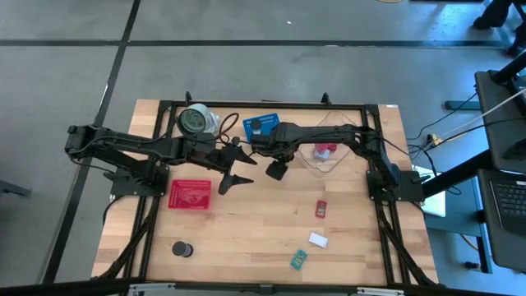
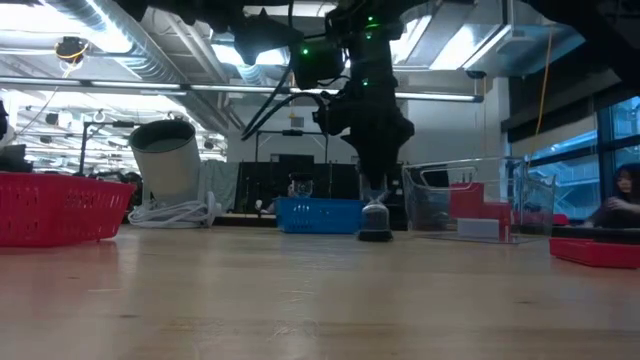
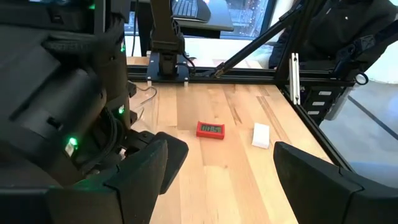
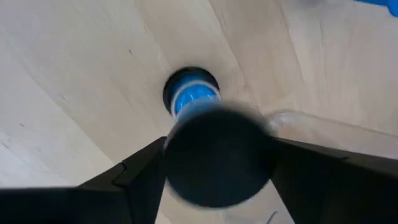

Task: Pick & Place Office items
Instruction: Put the bottom-right black hourglass into the blue basket

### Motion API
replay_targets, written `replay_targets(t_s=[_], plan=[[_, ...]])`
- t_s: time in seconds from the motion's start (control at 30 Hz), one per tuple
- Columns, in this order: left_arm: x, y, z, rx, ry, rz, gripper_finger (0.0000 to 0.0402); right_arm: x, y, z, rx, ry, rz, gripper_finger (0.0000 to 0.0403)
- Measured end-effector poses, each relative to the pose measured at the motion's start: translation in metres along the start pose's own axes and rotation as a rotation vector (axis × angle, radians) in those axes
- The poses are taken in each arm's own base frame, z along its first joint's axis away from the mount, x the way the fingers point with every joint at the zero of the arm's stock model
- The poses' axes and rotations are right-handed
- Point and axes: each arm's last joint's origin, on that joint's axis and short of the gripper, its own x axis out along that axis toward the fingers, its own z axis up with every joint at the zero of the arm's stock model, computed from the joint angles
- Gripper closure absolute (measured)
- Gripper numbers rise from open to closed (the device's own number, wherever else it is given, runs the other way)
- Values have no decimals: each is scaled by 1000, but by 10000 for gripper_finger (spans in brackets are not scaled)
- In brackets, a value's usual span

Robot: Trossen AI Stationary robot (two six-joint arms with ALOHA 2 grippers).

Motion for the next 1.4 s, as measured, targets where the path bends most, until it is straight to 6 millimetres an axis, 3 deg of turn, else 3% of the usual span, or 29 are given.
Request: replay_targets(t_s=[0.3,0.53,0.73,1.0,1.17,1.4], plan=[[0,0,0,0,0,0,109,-6,0,-1,-9,-9,7,119],[-11,-2,5,2,-17,-1,109,-64,1,-15,-50,-122,6,121],[-13,1,2,60,18,104,109,-129,-8,-61,-39,-225,-58,121],[29,11,-18,200,65,208,109,-204,-9,-150,48,-553,-22,121],[61,17,-33,267,13,210,109,-228,-14,-187,116,-700,-4,121],[90,35,-50,281,-84,311,109,-233,-10,-200,103,-735,14,121]])
